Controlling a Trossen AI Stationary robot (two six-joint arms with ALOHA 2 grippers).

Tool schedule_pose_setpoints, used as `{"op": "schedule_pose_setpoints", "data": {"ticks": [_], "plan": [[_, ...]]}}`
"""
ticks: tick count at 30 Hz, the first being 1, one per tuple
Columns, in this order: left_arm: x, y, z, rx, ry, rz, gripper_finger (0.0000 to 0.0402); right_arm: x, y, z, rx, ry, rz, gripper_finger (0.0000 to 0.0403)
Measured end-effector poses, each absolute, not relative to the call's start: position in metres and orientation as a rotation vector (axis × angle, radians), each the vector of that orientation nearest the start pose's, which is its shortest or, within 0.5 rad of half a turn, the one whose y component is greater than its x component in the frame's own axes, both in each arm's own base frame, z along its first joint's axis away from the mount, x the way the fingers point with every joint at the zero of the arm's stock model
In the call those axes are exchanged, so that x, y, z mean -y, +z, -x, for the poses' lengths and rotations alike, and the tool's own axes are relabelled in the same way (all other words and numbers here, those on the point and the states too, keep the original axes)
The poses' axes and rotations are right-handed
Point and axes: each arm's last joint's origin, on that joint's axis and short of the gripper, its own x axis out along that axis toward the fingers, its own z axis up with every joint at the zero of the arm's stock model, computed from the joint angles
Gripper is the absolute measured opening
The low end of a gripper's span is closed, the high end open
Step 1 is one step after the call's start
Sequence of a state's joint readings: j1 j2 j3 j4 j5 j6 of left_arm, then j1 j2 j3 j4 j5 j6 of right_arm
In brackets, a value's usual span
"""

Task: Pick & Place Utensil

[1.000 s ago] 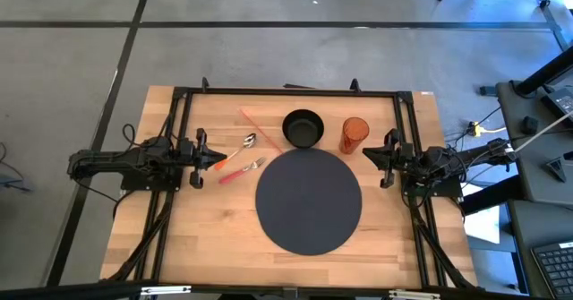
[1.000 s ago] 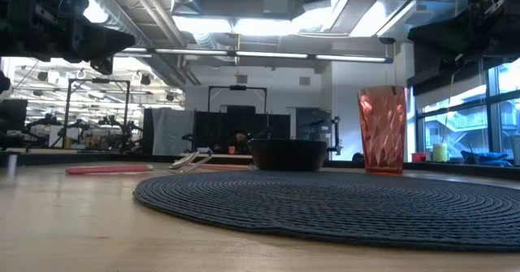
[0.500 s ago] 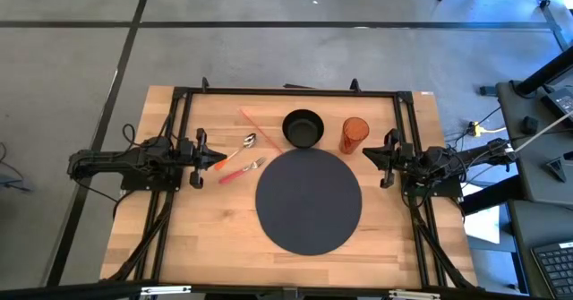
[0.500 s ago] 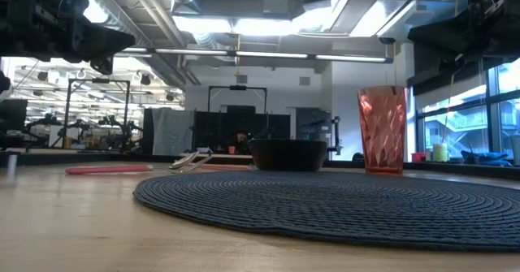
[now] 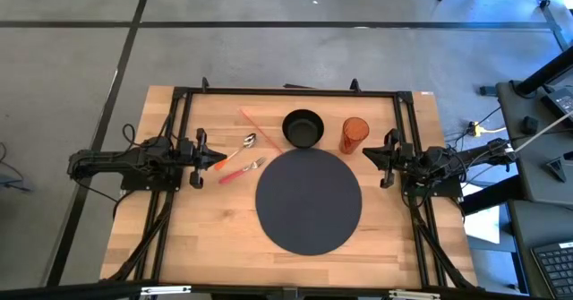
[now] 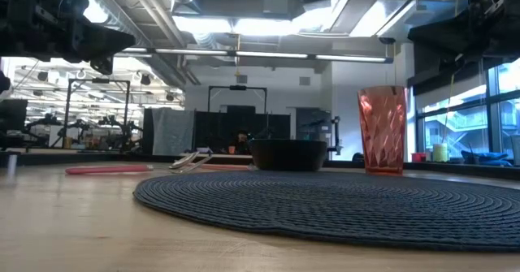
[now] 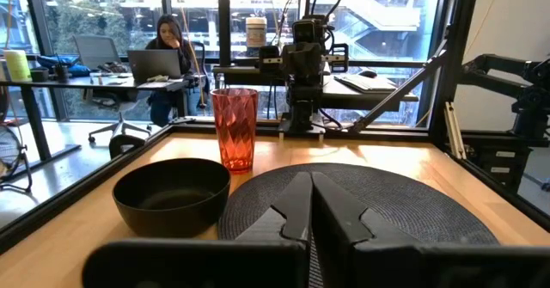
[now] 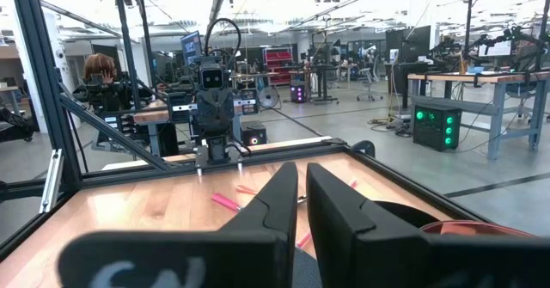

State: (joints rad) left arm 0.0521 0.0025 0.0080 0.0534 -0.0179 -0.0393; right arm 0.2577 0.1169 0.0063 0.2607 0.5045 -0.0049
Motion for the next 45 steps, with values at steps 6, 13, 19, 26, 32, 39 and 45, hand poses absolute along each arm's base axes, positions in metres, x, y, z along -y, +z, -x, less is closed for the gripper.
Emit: {"op": "schedule_pose_setpoints", "data": {"ticks": [6,13,19,26,32,39,45], "plan": [[-0.006,0.171,-0.097,0.061,0.069,0.038,0.0001,-0.012,0.181,-0.100,0.139,-0.246,-0.051,0.0030],[-0.006,0.171,-0.097,0.060,0.069,0.038,0.0001,-0.012,0.181,-0.100,0.139,-0.247,-0.051,0.0030],[-0.006,0.171,-0.097,0.061,0.069,0.038,0.0001,-0.012,0.181,-0.100,0.139,-0.246,-0.051,0.0030],[-0.006,0.180,-0.096,0.150,0.067,0.037,0.0001,-0.012,0.181,-0.100,0.143,-0.246,-0.053,0.0030],[-0.007,0.191,-0.094,0.272,0.119,0.121,0.0001,-0.012,0.181,-0.100,0.143,-0.246,-0.053,0.0030],[-0.013,0.210,-0.096,0.316,0.296,0.257,0.0001,-0.012,0.181,-0.100,0.144,-0.246,-0.052,0.0030],[-0.017,0.233,-0.125,0.122,0.349,0.332,0.0001,-0.012,0.182,-0.100,0.147,-0.247,-0.045,0.0030]]}}
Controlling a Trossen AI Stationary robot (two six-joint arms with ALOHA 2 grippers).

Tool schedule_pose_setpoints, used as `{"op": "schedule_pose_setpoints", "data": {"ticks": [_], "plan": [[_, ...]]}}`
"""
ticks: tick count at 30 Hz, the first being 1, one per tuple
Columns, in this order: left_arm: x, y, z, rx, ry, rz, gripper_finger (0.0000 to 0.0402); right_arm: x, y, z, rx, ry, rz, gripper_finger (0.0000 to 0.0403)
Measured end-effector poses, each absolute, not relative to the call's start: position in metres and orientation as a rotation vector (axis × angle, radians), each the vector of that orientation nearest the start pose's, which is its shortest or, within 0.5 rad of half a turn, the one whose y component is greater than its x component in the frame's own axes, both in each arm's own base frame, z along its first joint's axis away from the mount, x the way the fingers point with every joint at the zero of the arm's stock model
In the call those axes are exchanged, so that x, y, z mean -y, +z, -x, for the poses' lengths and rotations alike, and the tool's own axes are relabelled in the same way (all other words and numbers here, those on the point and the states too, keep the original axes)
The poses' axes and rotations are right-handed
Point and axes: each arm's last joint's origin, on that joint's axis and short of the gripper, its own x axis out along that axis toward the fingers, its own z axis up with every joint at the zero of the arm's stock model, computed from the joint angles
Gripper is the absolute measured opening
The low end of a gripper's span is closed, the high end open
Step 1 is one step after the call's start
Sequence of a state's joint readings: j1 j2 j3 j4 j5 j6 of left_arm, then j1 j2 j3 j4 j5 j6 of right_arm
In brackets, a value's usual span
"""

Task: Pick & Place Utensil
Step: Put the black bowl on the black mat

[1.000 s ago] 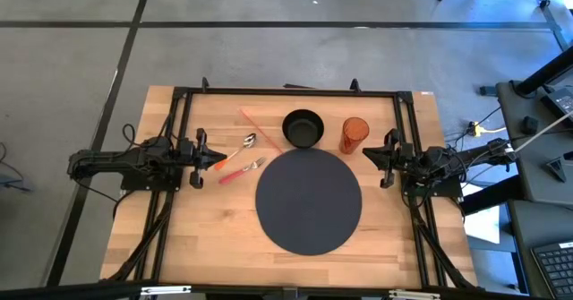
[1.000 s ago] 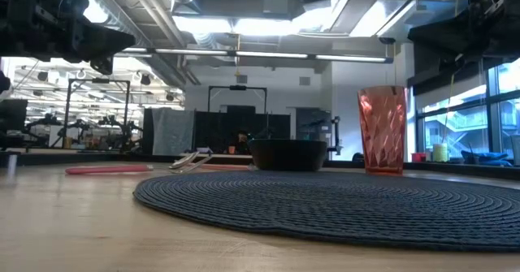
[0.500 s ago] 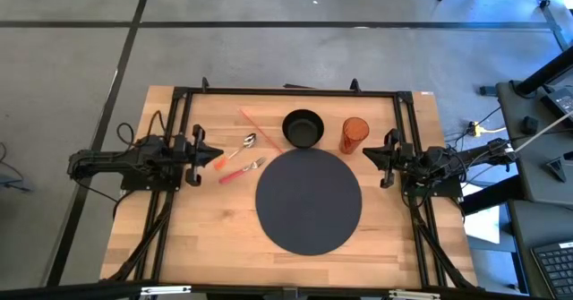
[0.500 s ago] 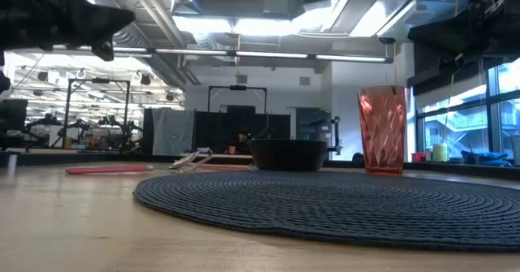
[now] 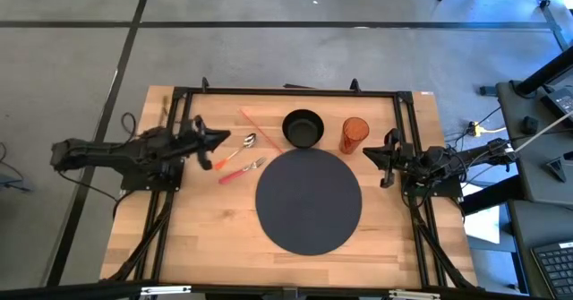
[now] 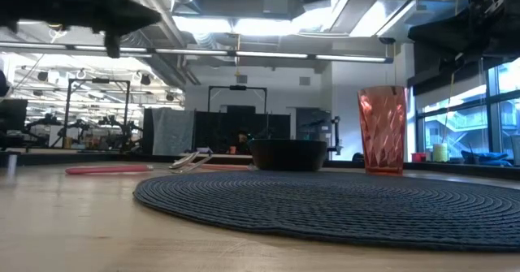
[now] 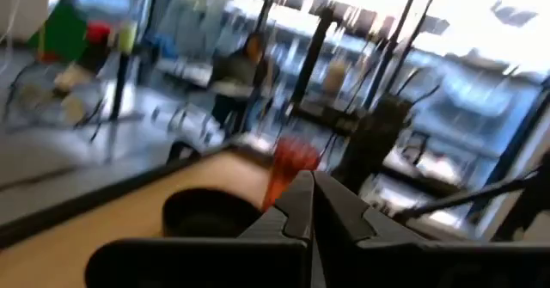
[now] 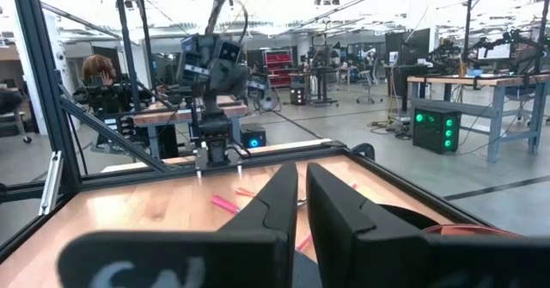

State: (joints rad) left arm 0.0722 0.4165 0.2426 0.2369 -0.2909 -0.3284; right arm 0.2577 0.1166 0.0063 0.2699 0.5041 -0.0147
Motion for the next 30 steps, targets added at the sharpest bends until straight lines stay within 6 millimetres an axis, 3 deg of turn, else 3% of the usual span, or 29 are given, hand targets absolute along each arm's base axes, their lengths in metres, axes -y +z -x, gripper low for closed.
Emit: {"op": "schedule_pose_setpoints", "data": {"ticks": [4,9,16,23,28,30], "plan": [[-0.026,0.261,-0.165,-0.116,0.387,0.253,0.0001,-0.012,0.182,-0.100,0.139,-0.254,0.027,0.0030],[-0.041,0.292,-0.237,-0.325,0.397,0.142,0.0001,-0.012,0.182,-0.100,0.142,-0.251,-0.002,0.0030],[-0.075,0.307,-0.335,-0.611,0.415,0.089,0.0004,-0.012,0.181,-0.100,0.131,-0.256,0.039,0.0030],[-0.119,0.282,-0.395,-0.959,0.317,0.113,0.0066,-0.012,0.179,-0.100,0.108,-0.252,0.061,0.0030],[-0.126,0.245,-0.423,-1.124,0.129,0.032,0.0144,-0.012,0.178,-0.101,0.102,-0.244,0.067,0.0030],[-0.125,0.242,-0.431,-1.143,0.101,0.002,0.0173,-0.012,0.178,-0.101,0.101,-0.242,0.067,0.0030]]}}
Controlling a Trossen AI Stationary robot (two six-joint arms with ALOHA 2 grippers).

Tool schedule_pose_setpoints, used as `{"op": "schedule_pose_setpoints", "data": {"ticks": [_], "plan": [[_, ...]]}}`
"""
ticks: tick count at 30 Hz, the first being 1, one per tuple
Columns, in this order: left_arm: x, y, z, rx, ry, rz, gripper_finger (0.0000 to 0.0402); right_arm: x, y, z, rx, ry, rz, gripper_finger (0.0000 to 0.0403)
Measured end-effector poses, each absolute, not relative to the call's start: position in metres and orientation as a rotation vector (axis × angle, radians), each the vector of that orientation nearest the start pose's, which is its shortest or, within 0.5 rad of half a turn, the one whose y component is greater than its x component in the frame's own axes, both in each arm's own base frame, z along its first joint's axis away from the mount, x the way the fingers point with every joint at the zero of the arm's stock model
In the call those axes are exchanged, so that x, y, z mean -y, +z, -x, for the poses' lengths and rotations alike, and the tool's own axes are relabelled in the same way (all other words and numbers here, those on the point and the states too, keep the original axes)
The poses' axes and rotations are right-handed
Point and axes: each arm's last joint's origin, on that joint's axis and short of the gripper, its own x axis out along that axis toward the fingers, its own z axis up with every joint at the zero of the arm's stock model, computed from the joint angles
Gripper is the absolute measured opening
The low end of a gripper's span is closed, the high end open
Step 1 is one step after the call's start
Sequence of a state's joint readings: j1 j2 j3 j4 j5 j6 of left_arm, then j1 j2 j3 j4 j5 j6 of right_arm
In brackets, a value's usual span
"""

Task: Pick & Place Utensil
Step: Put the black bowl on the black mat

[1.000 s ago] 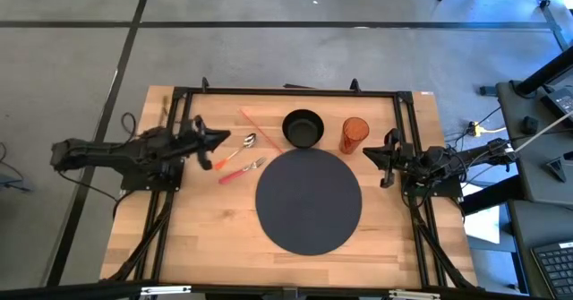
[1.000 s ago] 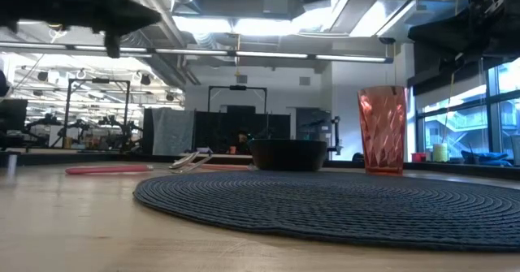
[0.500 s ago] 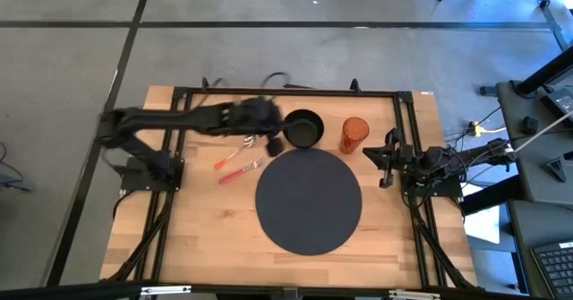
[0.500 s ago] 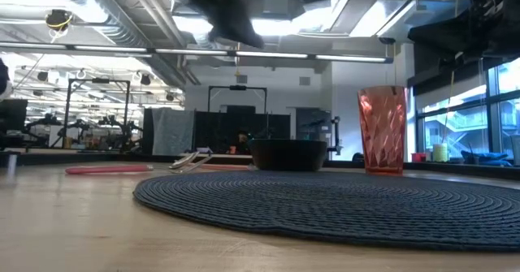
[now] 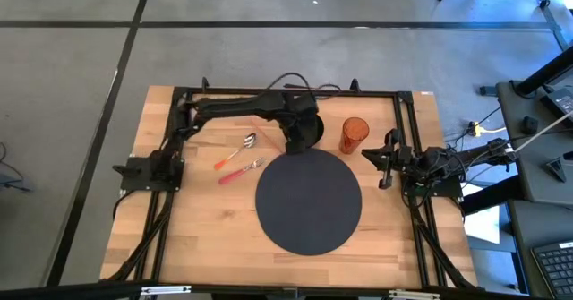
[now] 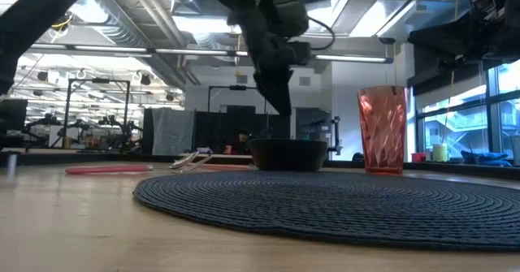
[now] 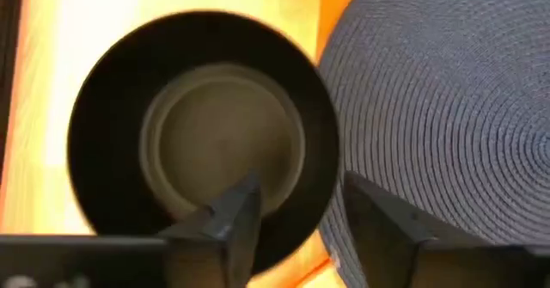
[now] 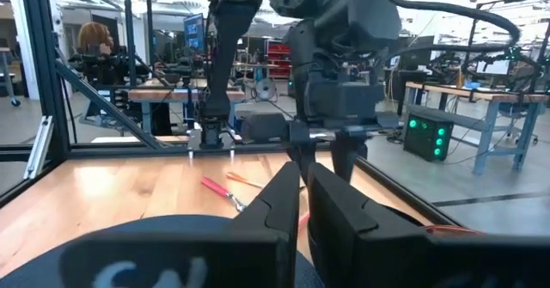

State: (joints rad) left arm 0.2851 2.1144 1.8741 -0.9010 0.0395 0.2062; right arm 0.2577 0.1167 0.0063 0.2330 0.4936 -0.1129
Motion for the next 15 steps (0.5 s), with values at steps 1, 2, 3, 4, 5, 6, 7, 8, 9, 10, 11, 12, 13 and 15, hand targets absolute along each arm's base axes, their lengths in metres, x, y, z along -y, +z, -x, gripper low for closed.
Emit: {"op": "schedule_pose_setpoints", "data": {"ticks": [1,2,3,4,5,6,7,8,9,10,11,12,13,15], "plan": [[-0.124,0.240,-0.434,-1.155,0.085,-0.014,0.0186,-0.013,0.178,-0.101,0.100,-0.236,0.067,0.0030],[-0.122,0.238,-0.437,-1.167,0.069,-0.029,0.0198,-0.013,0.178,-0.101,0.098,-0.223,0.069,0.0030],[-0.119,0.234,-0.439,-1.181,0.057,-0.038,0.0210,-0.013,0.178,-0.101,0.097,-0.205,0.072,0.0030],[-0.116,0.230,-0.440,-1.194,0.044,-0.047,0.0220,-0.014,0.178,-0.101,0.098,-0.186,0.073,0.0030],[-0.113,0.227,-0.442,-1.205,0.031,-0.055,0.0230,-0.014,0.178,-0.101,0.100,-0.167,0.074,0.0030],[-0.110,0.224,-0.443,-1.209,0.021,-0.068,0.0239,-0.015,0.178,-0.101,0.103,-0.150,0.075,0.0030],[-0.108,0.223,-0.444,-1.213,0.019,-0.080,0.0246,-0.015,0.178,-0.101,0.106,-0.139,0.075,0.0030],[-0.106,0.223,-0.444,-1.218,0.018,-0.089,0.0253,-0.015,0.179,-0.101,0.110,-0.137,0.074,0.0030],[-0.104,0.223,-0.445,-1.219,0.013,-0.085,0.0258,-0.015,0.179,-0.101,0.111,-0.138,0.073,0.0030],[-0.104,0.223,-0.445,-1.215,0.011,-0.073,0.0263,-0.015,0.179,-0.101,0.113,-0.138,0.072,0.0030],[-0.104,0.223,-0.445,-1.209,0.004,-0.054,0.0267,-0.015,0.179,-0.101,0.113,-0.138,0.072,0.0030],[-0.104,0.223,-0.445,-1.202,-0.012,-0.032,0.0270,-0.015,0.179,-0.101,0.113,-0.138,0.072,0.0030],[-0.104,0.223,-0.445,-1.198,-0.024,-0.021,0.0272,-0.015,0.179,-0.101,0.113,-0.138,0.072,0.0030],[-0.103,0.223,-0.445,-1.204,-0.009,-0.030,0.0274,-0.015,0.179,-0.101,0.114,-0.138,0.068,0.0030]]}}
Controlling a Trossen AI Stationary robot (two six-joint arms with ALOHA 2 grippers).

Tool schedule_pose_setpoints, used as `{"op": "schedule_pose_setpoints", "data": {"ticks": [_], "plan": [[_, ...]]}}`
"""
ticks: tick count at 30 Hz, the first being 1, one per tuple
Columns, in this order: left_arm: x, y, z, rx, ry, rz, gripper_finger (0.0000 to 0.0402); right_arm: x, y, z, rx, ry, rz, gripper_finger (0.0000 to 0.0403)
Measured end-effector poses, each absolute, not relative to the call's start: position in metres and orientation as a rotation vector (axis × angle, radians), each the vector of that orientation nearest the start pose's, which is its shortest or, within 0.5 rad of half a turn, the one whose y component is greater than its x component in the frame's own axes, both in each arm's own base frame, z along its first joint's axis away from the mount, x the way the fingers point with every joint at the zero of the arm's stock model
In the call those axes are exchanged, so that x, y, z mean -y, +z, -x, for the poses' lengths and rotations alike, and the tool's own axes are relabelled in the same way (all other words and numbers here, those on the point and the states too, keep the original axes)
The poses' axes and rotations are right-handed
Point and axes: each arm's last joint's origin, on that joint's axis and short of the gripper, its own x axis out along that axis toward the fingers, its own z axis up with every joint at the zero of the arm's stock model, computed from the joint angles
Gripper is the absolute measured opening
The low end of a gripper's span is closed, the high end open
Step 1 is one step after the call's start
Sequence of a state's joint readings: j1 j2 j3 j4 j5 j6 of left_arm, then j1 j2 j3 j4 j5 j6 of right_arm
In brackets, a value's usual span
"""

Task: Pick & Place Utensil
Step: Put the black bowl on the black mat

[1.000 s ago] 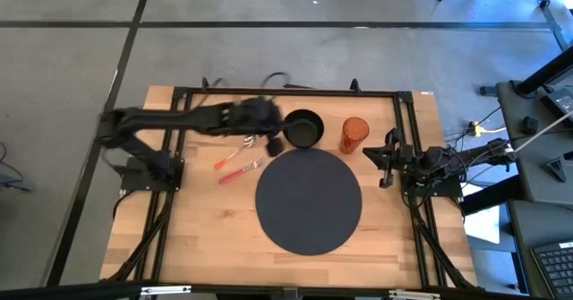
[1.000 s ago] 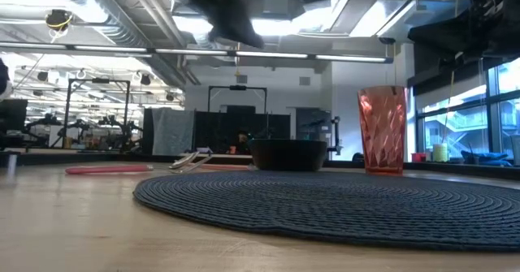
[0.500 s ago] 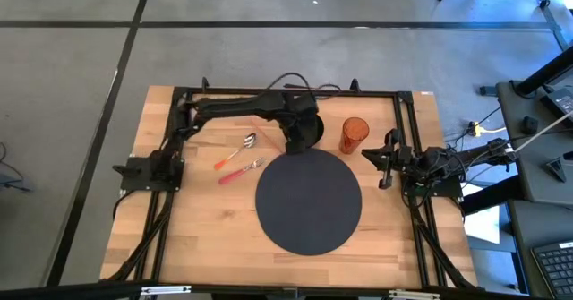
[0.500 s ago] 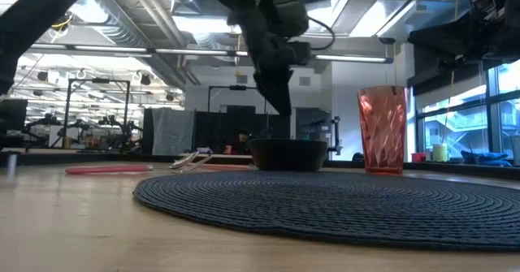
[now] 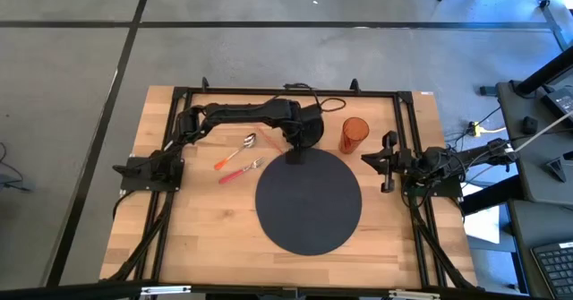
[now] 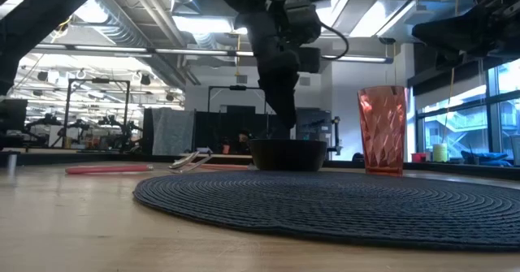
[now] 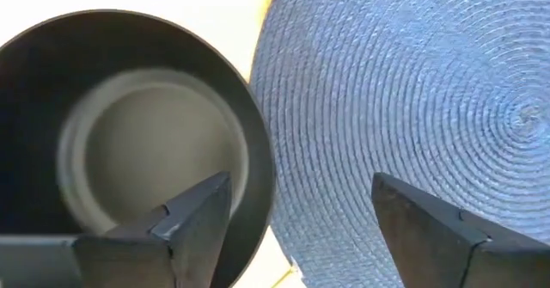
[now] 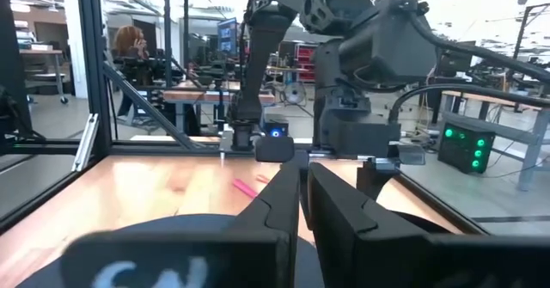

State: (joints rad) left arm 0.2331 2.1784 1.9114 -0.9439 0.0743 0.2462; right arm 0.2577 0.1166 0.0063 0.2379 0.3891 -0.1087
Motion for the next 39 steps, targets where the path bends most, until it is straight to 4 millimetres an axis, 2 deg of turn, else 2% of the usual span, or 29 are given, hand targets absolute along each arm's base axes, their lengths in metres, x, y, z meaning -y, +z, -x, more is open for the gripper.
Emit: {"op": "schedule_pose_setpoints", "data": {"ticks": [5,16,23,27,36,39], "plan": [[-0.103,0.217,-0.445,-1.225,0.023,-0.024,0.0274,-0.015,0.178,-0.101,0.108,-0.136,0.067,0.0030],[-0.114,0.183,-0.452,-1.295,0.089,-0.051,0.0274,-0.015,0.178,-0.101,0.103,-0.136,0.070,0.0030],[-0.114,0.180,-0.453,-1.295,0.087,-0.058,0.0263,-0.015,0.178,-0.101,0.103,-0.136,0.070,0.0030],[-0.114,0.180,-0.453,-1.295,0.087,-0.058,0.0213,-0.015,0.178,-0.101,0.101,-0.137,0.076,0.0030],[-0.112,0.179,-0.452,-1.306,0.066,-0.041,0.0024,-0.015,0.177,-0.101,0.101,-0.135,0.053,0.0030],[-0.109,0.180,-0.453,-1.308,0.069,-0.062,0.0008,-0.015,0.177,-0.101,0.101,-0.135,0.051,0.0030]]}}
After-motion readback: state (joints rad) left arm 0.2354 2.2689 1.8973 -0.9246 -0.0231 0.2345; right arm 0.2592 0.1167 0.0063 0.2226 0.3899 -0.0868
